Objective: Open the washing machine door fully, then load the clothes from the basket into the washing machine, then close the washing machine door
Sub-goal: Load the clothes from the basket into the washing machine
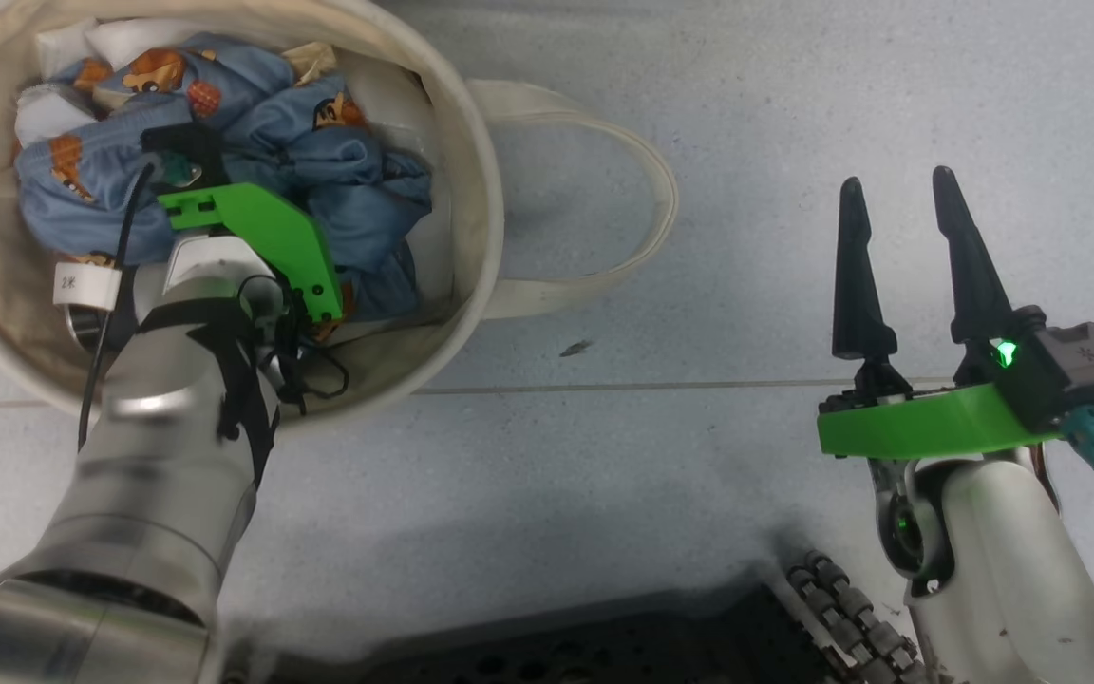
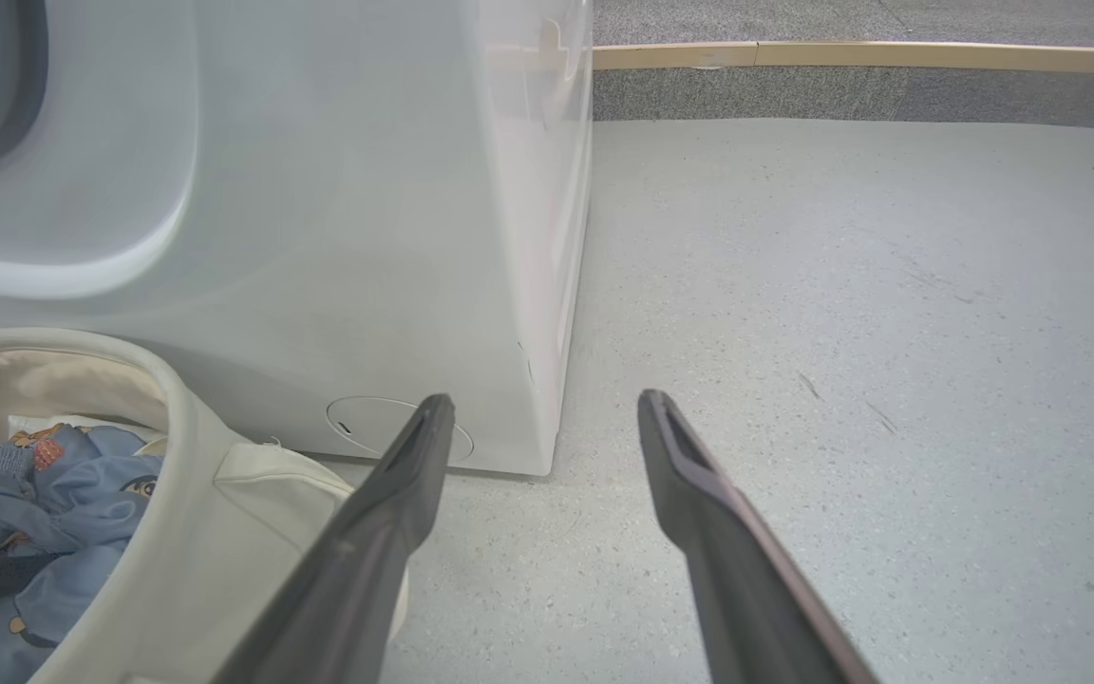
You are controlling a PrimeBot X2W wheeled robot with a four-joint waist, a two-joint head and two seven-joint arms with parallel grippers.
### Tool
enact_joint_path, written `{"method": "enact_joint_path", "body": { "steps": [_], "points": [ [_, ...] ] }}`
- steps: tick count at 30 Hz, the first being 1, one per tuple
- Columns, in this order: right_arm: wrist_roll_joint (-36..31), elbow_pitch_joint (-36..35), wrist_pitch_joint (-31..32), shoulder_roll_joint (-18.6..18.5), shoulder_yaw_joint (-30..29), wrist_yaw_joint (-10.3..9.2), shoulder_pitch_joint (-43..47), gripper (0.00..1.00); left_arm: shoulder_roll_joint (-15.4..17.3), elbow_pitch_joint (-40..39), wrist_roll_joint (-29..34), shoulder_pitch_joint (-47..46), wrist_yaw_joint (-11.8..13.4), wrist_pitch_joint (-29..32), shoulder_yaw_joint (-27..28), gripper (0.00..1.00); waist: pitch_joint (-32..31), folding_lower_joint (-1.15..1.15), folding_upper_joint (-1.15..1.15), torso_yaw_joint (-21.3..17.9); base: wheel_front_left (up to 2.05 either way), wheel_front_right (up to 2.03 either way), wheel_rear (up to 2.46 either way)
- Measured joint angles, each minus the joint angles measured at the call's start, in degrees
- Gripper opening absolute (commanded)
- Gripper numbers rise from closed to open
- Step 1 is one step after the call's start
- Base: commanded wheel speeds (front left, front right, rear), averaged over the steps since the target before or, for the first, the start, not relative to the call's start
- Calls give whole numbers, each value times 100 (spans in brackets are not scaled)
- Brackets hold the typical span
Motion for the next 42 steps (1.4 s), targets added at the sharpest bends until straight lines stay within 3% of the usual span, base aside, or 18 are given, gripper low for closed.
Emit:
{"method": "enact_joint_path", "body": {
  "steps": [1, 2, 11, 17, 22, 25, 34, 42],
  "points": [
    [0, -15, 0, 0, -8, 0, 0, 100, -1, 0, 16, -1, -10, 19, -11, 100, 29, 0, 0, 0, 0, 0, 0],
    [-1, -32, 0, 0, -15, 0, 0, 100, -1, 2, 23, -1, -26, 13, -15, 0, 48, 0, 0, 5, 0, 0, 0],
    [-1, -15, 0, -1, -38, 0, -87, 100, 1, 13, 32, 55, -263, -612, -151, 0, -157, -1, 0, 151, 0, 0, 0],
    [43, 126, -1, -1, 7, 0, -105, 100, 93, 13, 31, 432, -511, -1537, -167, 0, -624, -1, 0, 258, 0, 0, 0],
    [164, 258, -1, -3, 46, 0, -83, 100, 188, -152, -19, 893, -725, -1830, -132, 0, -1168, -2, 0, 338, 0, 0, 0],
    [202, 321, -2, -3, 51, 0, -46, 100, 240, -538, -20, 1140, -733, -1834, -78, 0, -1404, -2, 0, 372, 0, 0, 0],
    [391, 508, -8, -3, 20, 0, 492, 100, 432, -3167, 480, 2919, -782, -1841, 719, 0, -2526, -3, 0, 528, 0, 0, 0],
    [548, 605, -8, -3, 22, 0, 927, 100, 224, -4859, 854, 4431, -1194, -1841, 1470, 0, -3477, -2, 0, 629, 0, 0, 0]
  ]
}}
